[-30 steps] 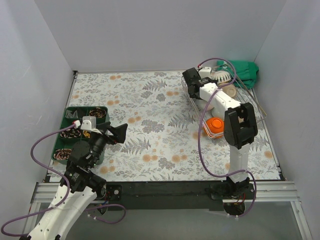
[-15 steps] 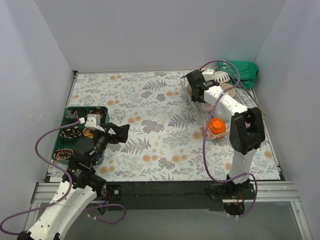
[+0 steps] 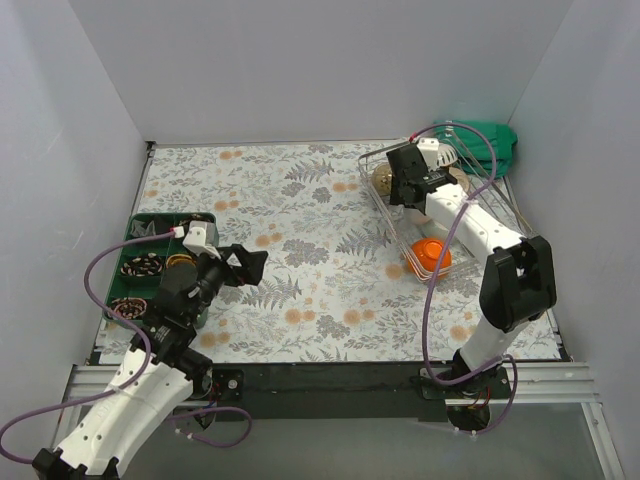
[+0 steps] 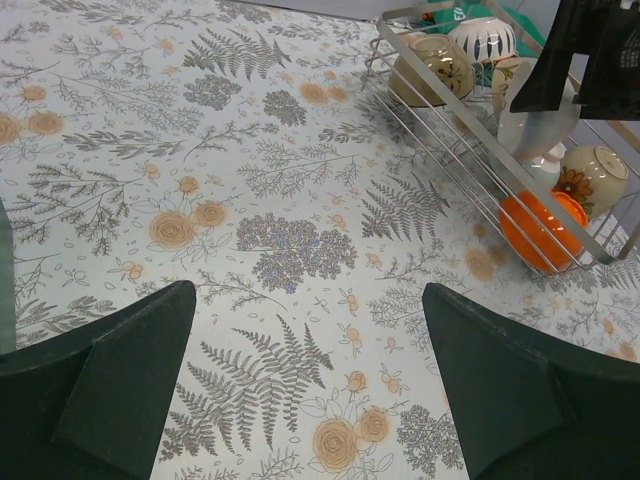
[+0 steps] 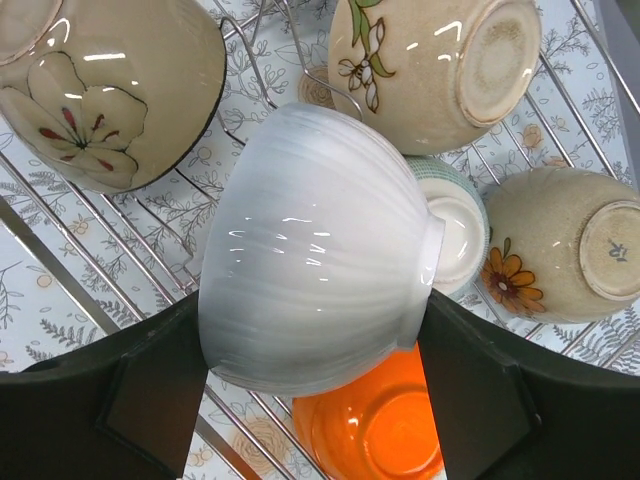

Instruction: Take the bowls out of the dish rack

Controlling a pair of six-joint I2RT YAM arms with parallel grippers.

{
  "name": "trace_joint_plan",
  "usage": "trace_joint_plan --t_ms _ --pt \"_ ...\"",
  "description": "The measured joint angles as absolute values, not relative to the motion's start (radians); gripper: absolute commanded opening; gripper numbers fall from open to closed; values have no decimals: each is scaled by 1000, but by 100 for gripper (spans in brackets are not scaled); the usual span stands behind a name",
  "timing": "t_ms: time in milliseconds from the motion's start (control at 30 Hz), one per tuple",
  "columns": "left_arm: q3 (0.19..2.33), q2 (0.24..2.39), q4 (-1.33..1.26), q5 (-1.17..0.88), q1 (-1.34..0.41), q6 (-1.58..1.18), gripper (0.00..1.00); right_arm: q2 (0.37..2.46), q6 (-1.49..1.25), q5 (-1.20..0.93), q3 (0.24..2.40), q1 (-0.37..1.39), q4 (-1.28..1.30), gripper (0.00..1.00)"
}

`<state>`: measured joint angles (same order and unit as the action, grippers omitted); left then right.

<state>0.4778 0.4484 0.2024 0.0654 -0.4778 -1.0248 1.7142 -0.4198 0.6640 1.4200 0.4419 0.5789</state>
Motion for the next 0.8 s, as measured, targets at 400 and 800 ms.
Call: trace_joint_plan --t_ms 400,800 --pt "539 585 203 28 -478 -1055 98 1545 -358 567 1324 461 472 1" --pt "599 751 139 -46 -478 -1204 98 1295 -311 343 1145 459 278 1"
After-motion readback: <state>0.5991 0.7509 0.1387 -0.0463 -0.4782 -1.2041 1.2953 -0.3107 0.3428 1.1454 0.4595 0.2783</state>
